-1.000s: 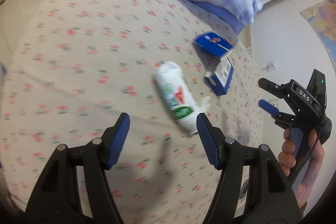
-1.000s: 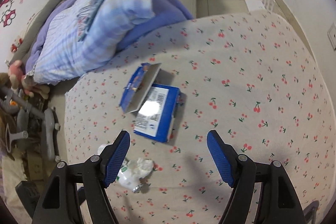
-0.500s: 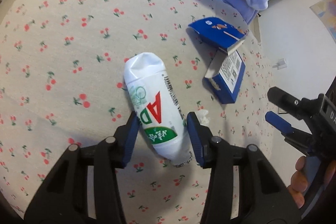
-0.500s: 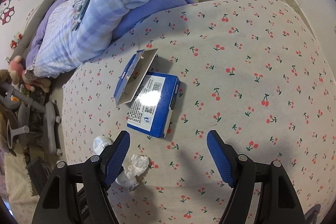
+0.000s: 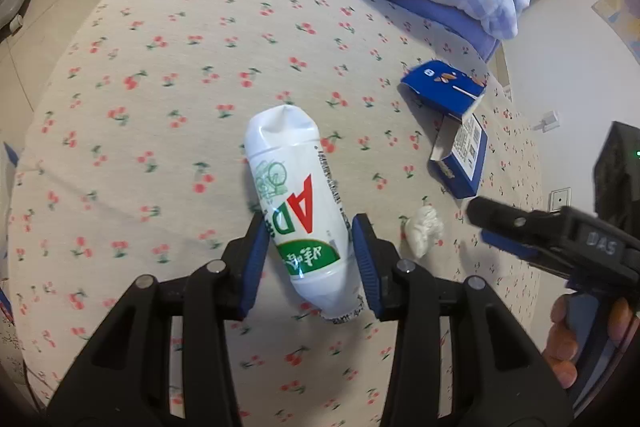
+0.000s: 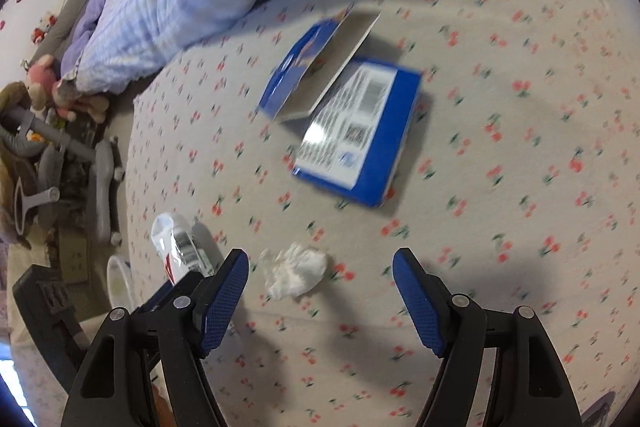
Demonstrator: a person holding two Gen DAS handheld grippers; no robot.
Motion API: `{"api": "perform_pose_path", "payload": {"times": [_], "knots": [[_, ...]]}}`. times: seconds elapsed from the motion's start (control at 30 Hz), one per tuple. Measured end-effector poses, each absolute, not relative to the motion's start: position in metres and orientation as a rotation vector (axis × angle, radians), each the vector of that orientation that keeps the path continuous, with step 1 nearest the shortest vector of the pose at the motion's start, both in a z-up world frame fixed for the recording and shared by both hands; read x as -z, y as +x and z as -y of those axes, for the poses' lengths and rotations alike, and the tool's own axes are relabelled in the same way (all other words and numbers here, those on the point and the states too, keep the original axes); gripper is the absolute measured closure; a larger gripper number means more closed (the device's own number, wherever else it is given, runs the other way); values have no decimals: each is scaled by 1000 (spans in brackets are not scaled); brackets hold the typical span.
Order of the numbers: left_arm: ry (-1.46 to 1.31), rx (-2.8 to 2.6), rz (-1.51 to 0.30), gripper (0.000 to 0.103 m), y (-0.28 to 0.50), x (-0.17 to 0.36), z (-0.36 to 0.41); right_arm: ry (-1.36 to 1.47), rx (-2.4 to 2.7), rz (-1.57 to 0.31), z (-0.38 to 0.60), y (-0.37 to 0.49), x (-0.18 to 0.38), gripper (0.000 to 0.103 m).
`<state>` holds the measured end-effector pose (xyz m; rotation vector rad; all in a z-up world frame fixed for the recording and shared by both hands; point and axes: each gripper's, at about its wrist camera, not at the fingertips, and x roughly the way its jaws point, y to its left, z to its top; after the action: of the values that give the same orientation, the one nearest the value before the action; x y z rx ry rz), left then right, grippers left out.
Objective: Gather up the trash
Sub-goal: 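Grasp the white AD bottle with the left tool while the right tool grasps the tissue, then carry the bottle and tissue over the bucket with both tools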
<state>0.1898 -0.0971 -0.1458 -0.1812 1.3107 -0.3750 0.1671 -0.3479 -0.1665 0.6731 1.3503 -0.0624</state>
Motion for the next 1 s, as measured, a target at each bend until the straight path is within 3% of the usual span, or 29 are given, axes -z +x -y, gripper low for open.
{"api": "perform_pose_path", "payload": {"times": [0.2,0.3,0.37,0.47,1.0], "knots": [[-200,359,-1300,59,190,138,67,629,61,-1410,324,176,181,39],[-195,348,-1288,59,188,133,54,623,70,-1437,316,179,188,50],[-201,343,-1288,59,187,132,44,584,82,-1460,309,183,192,67],[-214,329,-1284,59,186,127,27,511,100,-1483,297,186,194,82],[-276,292,-1180,59,170,78,-72,392,-7,-1235,244,200,109,86]]}}
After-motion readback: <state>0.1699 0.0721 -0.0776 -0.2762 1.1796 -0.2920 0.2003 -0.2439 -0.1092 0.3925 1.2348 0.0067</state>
